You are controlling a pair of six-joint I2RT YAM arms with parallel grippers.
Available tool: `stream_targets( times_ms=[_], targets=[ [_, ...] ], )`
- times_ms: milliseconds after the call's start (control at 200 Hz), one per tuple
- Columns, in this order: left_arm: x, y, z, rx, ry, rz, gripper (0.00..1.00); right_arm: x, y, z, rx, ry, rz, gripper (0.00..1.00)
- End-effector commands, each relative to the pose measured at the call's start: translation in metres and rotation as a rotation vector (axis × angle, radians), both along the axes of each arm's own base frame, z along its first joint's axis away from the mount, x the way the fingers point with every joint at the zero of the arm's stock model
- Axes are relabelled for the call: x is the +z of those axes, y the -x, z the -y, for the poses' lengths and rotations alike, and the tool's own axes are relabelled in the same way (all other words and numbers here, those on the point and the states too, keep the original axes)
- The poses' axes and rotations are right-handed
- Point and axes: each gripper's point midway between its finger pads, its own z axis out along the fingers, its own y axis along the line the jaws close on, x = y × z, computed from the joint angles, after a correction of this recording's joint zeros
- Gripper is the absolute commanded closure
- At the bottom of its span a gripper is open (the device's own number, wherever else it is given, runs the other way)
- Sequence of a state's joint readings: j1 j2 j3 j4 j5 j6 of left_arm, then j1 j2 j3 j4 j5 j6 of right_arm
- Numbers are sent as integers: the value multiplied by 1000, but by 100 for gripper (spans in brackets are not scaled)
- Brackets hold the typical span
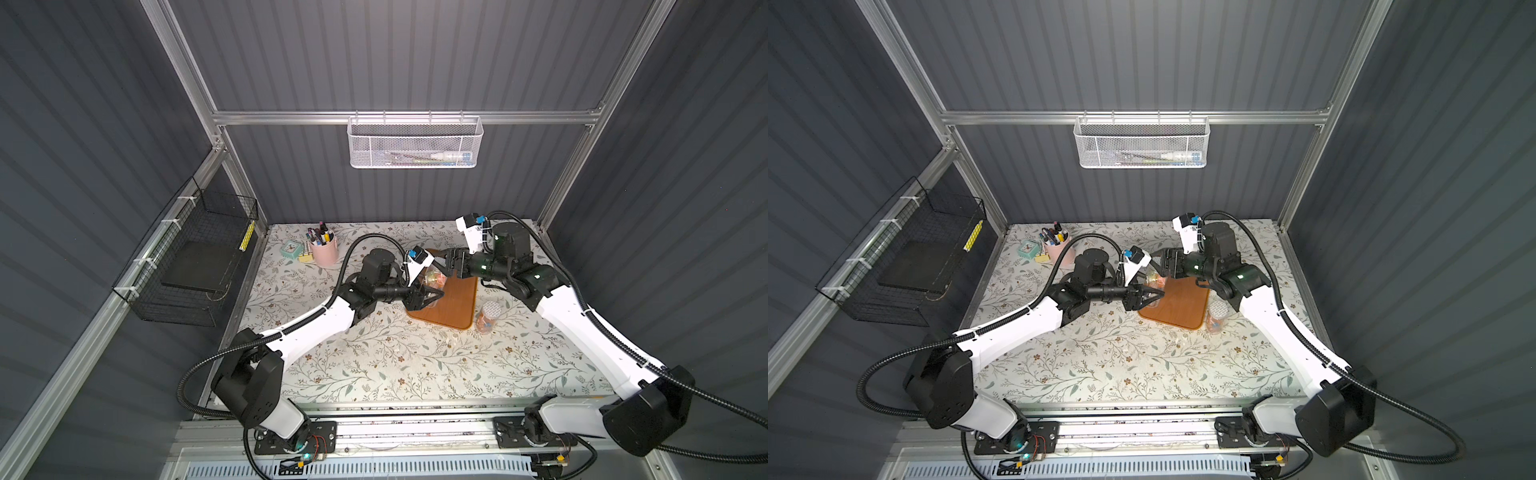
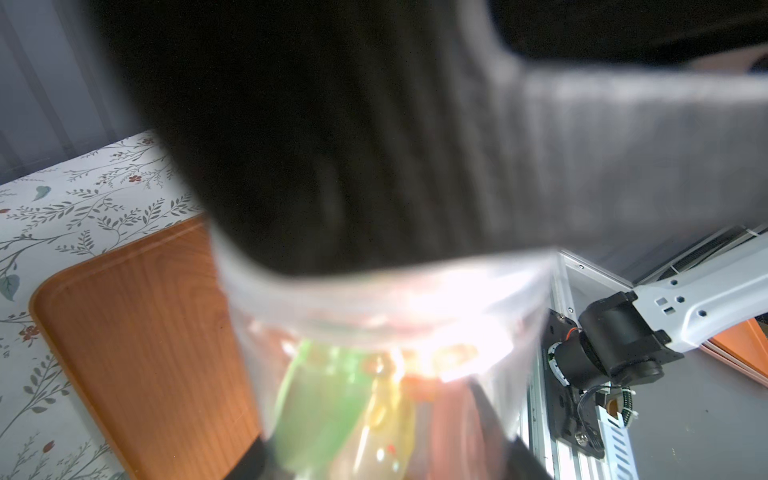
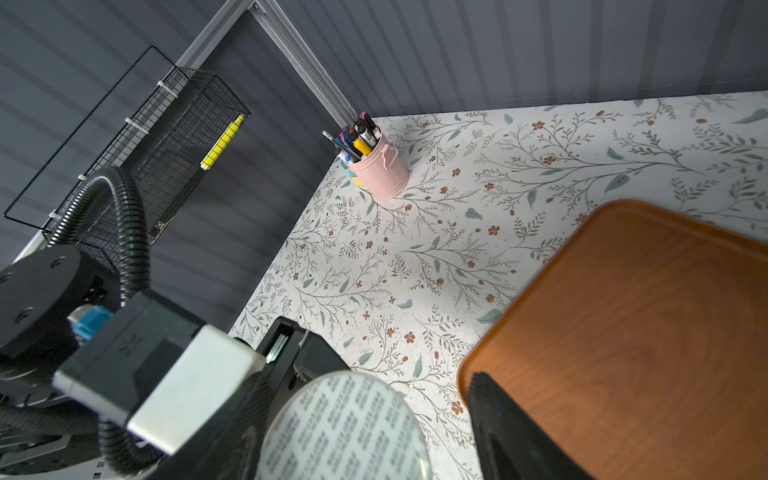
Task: Pour the candies out of the jar
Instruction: Unscrew the lid from the jar.
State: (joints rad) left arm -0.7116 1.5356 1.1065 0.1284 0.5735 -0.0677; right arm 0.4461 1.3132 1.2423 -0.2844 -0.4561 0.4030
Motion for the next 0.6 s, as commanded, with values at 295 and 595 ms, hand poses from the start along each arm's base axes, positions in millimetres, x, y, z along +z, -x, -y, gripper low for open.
stream_targets(
  times_ms=[295,595],
  targets=[
    [9,1,2,-34,19,9,100,15,14,-6,72,-3,-20,14],
    [10,1,5,-52,25,3,100,7,11,-6,64,-5,-27,16]
  ],
)
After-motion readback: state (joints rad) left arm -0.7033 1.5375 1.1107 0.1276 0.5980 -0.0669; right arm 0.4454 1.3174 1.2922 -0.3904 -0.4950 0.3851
